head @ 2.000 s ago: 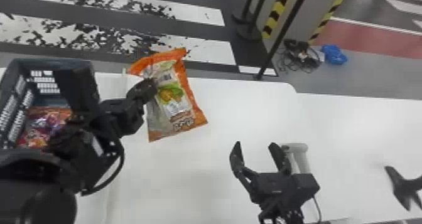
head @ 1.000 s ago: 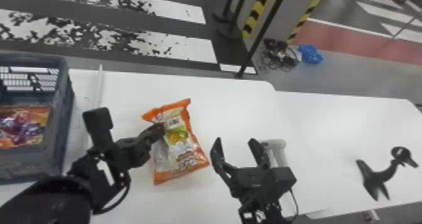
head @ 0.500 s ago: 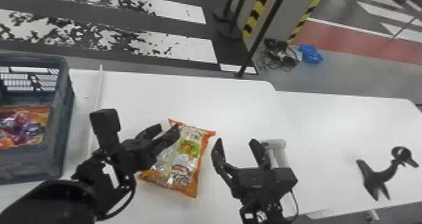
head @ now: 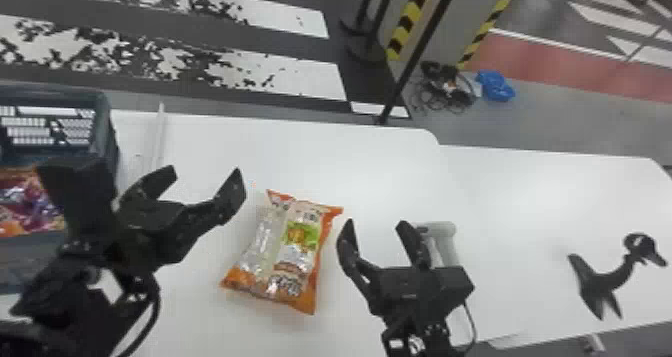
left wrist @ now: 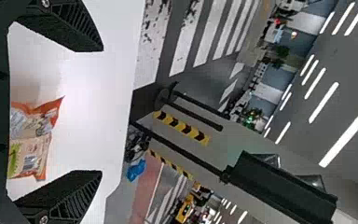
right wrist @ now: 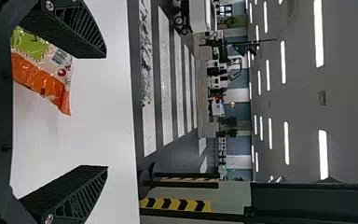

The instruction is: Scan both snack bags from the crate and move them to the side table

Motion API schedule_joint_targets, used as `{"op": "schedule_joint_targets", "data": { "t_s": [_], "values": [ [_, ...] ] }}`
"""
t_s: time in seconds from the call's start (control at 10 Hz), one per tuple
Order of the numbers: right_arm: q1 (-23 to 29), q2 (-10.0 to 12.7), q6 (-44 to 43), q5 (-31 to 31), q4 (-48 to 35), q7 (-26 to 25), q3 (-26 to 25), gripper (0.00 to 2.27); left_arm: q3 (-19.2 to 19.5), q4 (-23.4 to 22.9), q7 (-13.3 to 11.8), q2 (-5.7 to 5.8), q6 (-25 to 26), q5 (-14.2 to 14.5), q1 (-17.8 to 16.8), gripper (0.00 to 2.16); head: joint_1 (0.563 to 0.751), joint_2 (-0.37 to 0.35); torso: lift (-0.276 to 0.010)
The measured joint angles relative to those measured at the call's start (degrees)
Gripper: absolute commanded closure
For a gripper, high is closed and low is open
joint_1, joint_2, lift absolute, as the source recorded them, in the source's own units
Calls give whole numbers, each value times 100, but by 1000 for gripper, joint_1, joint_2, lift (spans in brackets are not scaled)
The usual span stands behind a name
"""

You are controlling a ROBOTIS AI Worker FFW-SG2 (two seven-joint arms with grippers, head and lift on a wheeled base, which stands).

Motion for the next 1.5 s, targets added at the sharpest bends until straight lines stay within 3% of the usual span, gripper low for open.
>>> {"op": "schedule_joint_targets", "data": {
  "t_s": [0.2, 0.4, 0.5, 0.6, 0.7, 0.8, 0.9, 1.0, 1.2, 1.3, 1.5],
  "values": [
    [-18, -4, -4, 2, 29, 0, 67, 97, 494, -677, -112, 41, -107, -417, 442, 80, 695, -254, -75],
    [-23, -13, -16, 2, 26, 4, 147, 188, 987, -925, -254, 193, -923, -928, 972, 83, 695, -151, -75],
    [-40, -20, -18, 6, 25, 24, 197, 316, 1234, -1047, -244, 233, -1233, -1270, 1280, 83, 695, -104, -75],
    [-57, -21, -18, 30, 25, 77, 242, 458, 1459, -1127, -276, 259, -1446, -1430, 1538, 83, 695, -57, -75],
    [-63, -20, -18, 56, 25, 114, 284, 815, 1651, -1146, -333, 273, -1583, -1464, 1727, 83, 695, -40, -75],
    [-68, -16, -18, 86, 23, 184, 322, 1362, 1771, -1138, -400, 280, -1628, -1457, 1829, 87, 695, -8, -75],
    [-78, -11, -18, 181, 23, 222, 384, 1693, 1845, -1112, -444, 281, -1641, -1438, 1892, 87, 695, 14, -75],
    [-89, -9, -18, 306, 23, 267, 451, 1804, 1865, -1086, -479, 277, -1639, -1422, 1913, 87, 695, 31, -75],
    [-108, -13, 28, 470, 1, 1090, 517, 1905, 1869, -1049, -528, 255, -1632, -1398, 1915, 87, 695, 78, -75],
    [-153, -19, 522, 554, -55, 1317, 607, 2132, 1867, -1023, -564, 237, -1632, -1368, 1910, 87, 695, 102, -75],
    [-329, -25, 1567, 838, -100, 1614, 816, 2132, 1862, -961, -572, 231, -1632, -1334, 1911, 87, 695, 153, -75]
  ]
}}
